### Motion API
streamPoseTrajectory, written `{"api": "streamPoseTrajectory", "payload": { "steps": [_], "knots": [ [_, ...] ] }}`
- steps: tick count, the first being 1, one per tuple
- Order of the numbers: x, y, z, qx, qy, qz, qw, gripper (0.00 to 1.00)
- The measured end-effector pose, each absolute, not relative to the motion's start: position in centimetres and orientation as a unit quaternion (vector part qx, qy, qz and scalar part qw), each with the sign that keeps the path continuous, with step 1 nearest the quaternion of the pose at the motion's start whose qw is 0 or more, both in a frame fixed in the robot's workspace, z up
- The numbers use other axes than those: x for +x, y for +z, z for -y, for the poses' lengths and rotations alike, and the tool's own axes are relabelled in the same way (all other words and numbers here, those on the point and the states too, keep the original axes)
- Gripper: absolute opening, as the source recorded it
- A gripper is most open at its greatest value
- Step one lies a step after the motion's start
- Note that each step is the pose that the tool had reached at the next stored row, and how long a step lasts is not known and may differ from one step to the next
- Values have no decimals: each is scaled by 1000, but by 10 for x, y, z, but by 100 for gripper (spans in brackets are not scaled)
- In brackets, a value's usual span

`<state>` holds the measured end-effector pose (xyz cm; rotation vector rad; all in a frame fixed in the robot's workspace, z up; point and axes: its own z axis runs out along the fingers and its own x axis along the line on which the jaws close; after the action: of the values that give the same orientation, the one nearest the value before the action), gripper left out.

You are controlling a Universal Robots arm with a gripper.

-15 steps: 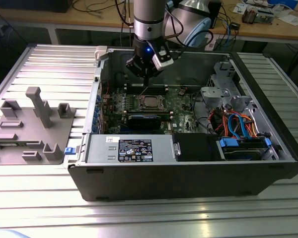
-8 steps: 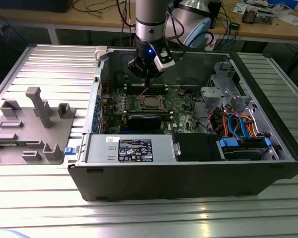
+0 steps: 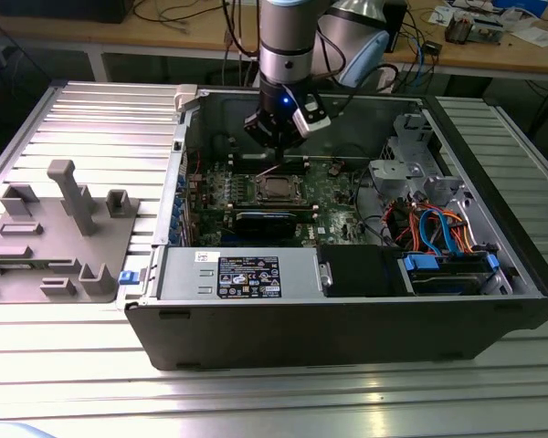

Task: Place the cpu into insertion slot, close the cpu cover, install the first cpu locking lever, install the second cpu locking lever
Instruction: 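Install the first cpu locking lever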

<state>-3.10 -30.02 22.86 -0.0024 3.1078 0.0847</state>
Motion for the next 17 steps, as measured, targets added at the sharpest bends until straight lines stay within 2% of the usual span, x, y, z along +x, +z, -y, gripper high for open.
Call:
{"api": "streamPoseTrajectory", "payload": {
  "steps": [11,17],
  "knots": [
    [-22,203,300,-1,28,-999,16,11],
    [-21,208,301,-1,29,-999,16,11]
  ]
}}
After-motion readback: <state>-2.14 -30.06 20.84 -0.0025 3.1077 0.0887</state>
